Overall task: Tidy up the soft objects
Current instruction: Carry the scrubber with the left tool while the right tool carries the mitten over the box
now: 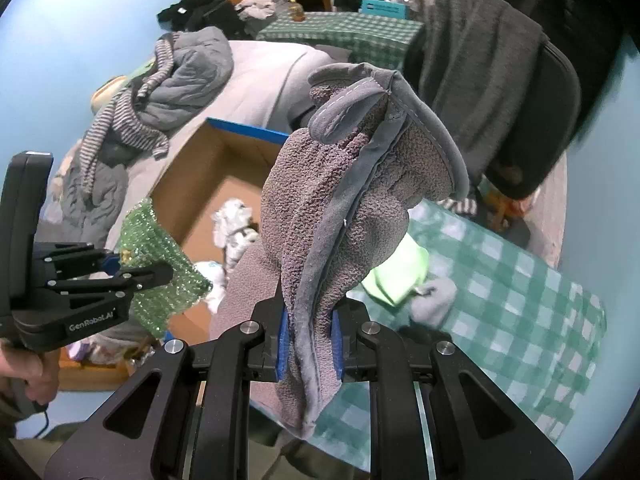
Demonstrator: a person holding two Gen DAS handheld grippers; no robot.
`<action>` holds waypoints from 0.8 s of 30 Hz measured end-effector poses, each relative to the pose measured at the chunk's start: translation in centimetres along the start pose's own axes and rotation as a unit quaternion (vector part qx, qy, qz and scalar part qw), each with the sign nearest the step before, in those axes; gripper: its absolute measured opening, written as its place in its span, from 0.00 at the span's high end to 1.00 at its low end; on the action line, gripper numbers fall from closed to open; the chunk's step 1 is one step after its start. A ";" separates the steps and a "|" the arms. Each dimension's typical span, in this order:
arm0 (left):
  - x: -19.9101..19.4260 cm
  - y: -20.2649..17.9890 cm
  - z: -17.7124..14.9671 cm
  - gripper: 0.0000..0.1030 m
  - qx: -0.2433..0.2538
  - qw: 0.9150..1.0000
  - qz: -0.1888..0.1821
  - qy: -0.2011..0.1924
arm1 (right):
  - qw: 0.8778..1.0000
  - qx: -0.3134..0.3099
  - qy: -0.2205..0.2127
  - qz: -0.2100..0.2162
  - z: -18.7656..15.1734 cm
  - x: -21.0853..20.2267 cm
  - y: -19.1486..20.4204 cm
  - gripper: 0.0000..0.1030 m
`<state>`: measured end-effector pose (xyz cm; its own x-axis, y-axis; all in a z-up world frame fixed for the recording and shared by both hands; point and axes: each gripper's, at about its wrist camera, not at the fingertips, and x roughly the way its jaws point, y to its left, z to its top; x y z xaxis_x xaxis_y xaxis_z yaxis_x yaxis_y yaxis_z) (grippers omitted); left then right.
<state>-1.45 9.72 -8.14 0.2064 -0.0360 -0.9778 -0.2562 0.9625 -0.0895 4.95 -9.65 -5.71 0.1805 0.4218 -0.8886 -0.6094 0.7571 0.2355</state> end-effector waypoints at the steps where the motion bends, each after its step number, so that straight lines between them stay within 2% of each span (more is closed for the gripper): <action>1: -0.1 0.5 0.0 0.79 -0.003 1.000 0.002 -0.001 | 1.000 -0.004 0.000 0.001 0.2 0.1 0.3 0.85; 12: -0.1 4.5 -0.3 0.79 -0.025 1.000 0.013 -0.003 | 0.999 -0.039 0.004 0.020 2.7 2.3 4.5 0.85; 24: 1.5 7.4 -0.5 0.79 -0.036 0.999 0.017 0.010 | 0.997 -0.063 0.029 0.034 4.9 5.8 8.1 0.85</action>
<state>-3.50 16.71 -10.32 0.1785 -0.0090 -0.9839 -0.3299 0.9415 -0.0685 4.78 1.37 -7.02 0.0916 0.4377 -0.8945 -0.7109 0.6577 0.2490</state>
